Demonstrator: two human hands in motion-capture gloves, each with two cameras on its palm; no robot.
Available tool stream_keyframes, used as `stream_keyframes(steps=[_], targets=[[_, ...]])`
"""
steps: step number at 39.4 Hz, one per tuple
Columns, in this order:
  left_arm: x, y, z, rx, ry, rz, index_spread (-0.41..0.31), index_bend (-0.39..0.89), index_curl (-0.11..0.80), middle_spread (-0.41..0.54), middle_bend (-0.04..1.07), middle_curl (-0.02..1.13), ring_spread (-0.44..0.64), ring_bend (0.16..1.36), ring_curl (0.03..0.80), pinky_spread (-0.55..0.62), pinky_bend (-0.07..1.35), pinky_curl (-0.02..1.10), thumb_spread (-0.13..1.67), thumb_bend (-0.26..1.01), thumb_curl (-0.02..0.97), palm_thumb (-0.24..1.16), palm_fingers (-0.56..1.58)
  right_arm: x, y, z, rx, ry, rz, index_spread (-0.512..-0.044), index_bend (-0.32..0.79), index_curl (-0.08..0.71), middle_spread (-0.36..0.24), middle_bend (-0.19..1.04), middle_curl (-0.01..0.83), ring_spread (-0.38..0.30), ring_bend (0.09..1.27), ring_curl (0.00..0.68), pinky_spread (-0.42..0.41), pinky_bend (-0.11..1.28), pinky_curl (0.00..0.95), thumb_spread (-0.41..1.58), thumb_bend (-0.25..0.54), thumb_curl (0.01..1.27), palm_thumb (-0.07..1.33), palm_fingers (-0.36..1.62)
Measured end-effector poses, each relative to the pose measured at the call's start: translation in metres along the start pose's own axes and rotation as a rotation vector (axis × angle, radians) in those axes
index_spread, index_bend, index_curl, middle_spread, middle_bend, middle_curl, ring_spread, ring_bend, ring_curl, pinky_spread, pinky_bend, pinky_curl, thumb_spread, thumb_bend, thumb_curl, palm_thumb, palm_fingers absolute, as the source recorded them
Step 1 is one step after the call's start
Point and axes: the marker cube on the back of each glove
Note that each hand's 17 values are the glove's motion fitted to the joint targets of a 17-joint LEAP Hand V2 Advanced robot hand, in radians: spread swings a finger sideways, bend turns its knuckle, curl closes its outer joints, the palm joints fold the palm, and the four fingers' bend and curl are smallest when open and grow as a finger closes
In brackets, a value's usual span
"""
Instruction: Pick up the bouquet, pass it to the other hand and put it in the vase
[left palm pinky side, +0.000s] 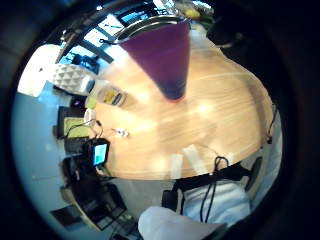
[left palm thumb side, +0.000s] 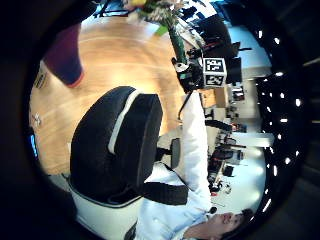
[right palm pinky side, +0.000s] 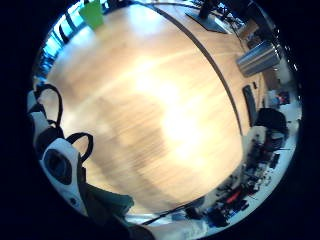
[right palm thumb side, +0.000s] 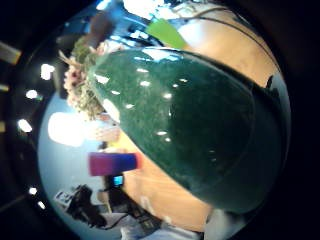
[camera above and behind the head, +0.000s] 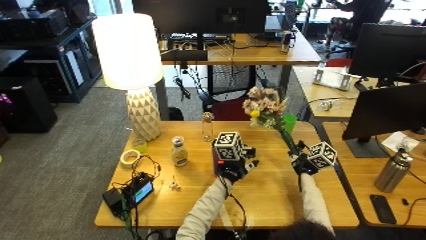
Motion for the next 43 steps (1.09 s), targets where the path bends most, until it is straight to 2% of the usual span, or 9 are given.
stream_keyframes(steps=[7, 14, 20, 26, 31, 32, 34, 35, 43], targets=[[0.023, -0.038, -0.043, 0.110, 0.279, 0.044, 0.004, 0.16, 0.335, 0.189, 0.17, 0.26, 0.25, 0.59, 0.292, 0.26, 0.43, 0.34, 1.13, -0.04, 0.226, 0.07, 0.31, -0.039, -0.026, -0.041, 0.253, -0.291, -0.052, -0.197, 0.49, 0.442, -0.152, 0.78, 0.599, -0.193, 0.94, 0.539, -0.254, 0.67, 0.467, 0.98, -0.005, 0.38, 0.92, 1.49], [0.068, -0.074, -0.101, 0.195, 0.789, 0.130, 0.056, 0.13, 0.321, 0.197, 0.17, 0.27, 0.24, 0.60, 0.298, 0.27, 0.42, 0.34, 1.00, -0.02, 0.254, 0.10, 0.28, -0.074, -0.033, -0.010, 0.150, -0.696, -0.038, -0.185, 0.58, 0.504, -0.140, 0.81, 0.609, -0.189, 0.96, 0.547, -0.245, 0.69, 0.486, 0.97, 0.001, 0.38, 0.94, 1.46], [0.101, -0.092, -0.120, 0.198, 0.945, 0.234, 0.077, 0.09, 0.292, 0.191, 0.19, 0.28, 0.20, 0.63, 0.304, 0.23, 0.45, 0.35, 0.95, 0.00, 0.283, 0.19, 0.30, -0.122, -0.009, 0.014, 0.243, -0.755, -0.429, -0.178, 0.58, 0.531, -0.130, 0.84, 0.615, -0.184, 0.98, 0.554, -0.234, 0.72, 0.498, 0.94, 0.009, 0.43, 1.02, 1.42], [0.117, -0.086, -0.129, 0.301, 1.131, 0.286, 0.040, 0.08, 0.256, 0.107, 0.22, 0.30, 0.06, 0.69, 0.309, 0.06, 0.53, 0.36, 0.91, -0.01, 0.304, 0.27, 0.56, -0.155, 0.037, 0.042, 0.050, -0.865, -0.193, -0.176, 0.57, 0.551, -0.126, 0.85, 0.617, -0.181, 1.00, 0.558, -0.230, 0.74, 0.509, 0.91, -0.010, 0.46, 1.04, 1.41], [0.100, -0.089, -0.128, 0.534, 1.064, 0.214, -0.110, 0.14, 0.272, -0.149, 0.36, 0.35, -0.21, 0.65, 0.297, -0.24, 0.57, 0.35, 0.94, 0.04, 0.333, 0.43, 1.18, -0.170, 0.049, 0.045, 0.064, -0.847, -0.335, -0.175, 0.57, 0.565, -0.123, 0.86, 0.617, -0.180, 1.00, 0.559, -0.228, 0.74, 0.514, 0.89, -0.016, 0.48, 1.04, 1.41], [0.097, -0.087, -0.128, 0.568, 1.044, 0.188, -0.152, 0.21, 0.298, -0.190, 0.52, 0.42, -0.25, 0.70, 0.332, -0.29, 0.54, 0.36, 0.93, 0.10, 0.371, 0.54, 1.47, -0.174, 0.052, 0.044, 0.058, -0.839, -0.360, -0.173, 0.58, 0.569, -0.123, 0.86, 0.617, -0.180, 1.00, 0.559, -0.228, 0.74, 0.514, 0.89, -0.016, 0.48, 1.04, 1.41], [0.093, -0.084, -0.131, 0.607, 1.024, 0.149, -0.167, 0.17, 0.305, -0.223, 0.47, 0.41, -0.28, 0.67, 0.336, -0.32, 0.57, 0.38, 0.94, 0.05, 0.357, 0.51, 1.27, -0.176, 0.058, 0.048, -0.014, -0.842, -0.339, -0.172, 0.58, 0.573, -0.122, 0.86, 0.617, -0.179, 1.01, 0.559, -0.227, 0.74, 0.516, 0.89, -0.016, 0.49, 1.05, 1.40], [0.090, -0.082, -0.133, 0.620, 1.020, 0.137, -0.205, 0.25, 0.335, -0.250, 0.61, 0.47, -0.30, 0.72, 0.369, -0.35, 0.53, 0.38, 0.86, 0.10, 0.409, 0.62, 1.50, -0.174, 0.058, 0.054, -0.067, -0.846, -0.324, -0.172, 0.57, 0.576, -0.122, 0.87, 0.617, -0.179, 1.01, 0.559, -0.227, 0.74, 0.516, 0.89, -0.017, 0.49, 1.05, 1.40], [0.069, -0.073, -0.168, 0.729, 0.973, 0.127, -0.302, 0.38, 0.419, -0.331, 0.72, 0.53, -0.37, 0.77, 0.418, -0.41, 0.55, 0.40, 0.65, 0.07, 0.512, 0.74, 1.47, -0.162, 0.049, 0.067, -0.195, -0.775, -0.479, -0.173, 0.38, 0.545, -0.110, 0.83, 0.594, -0.173, 1.01, 0.542, -0.264, 0.72, 0.492, 0.85, -0.062, 0.50, 0.93, 1.27]])
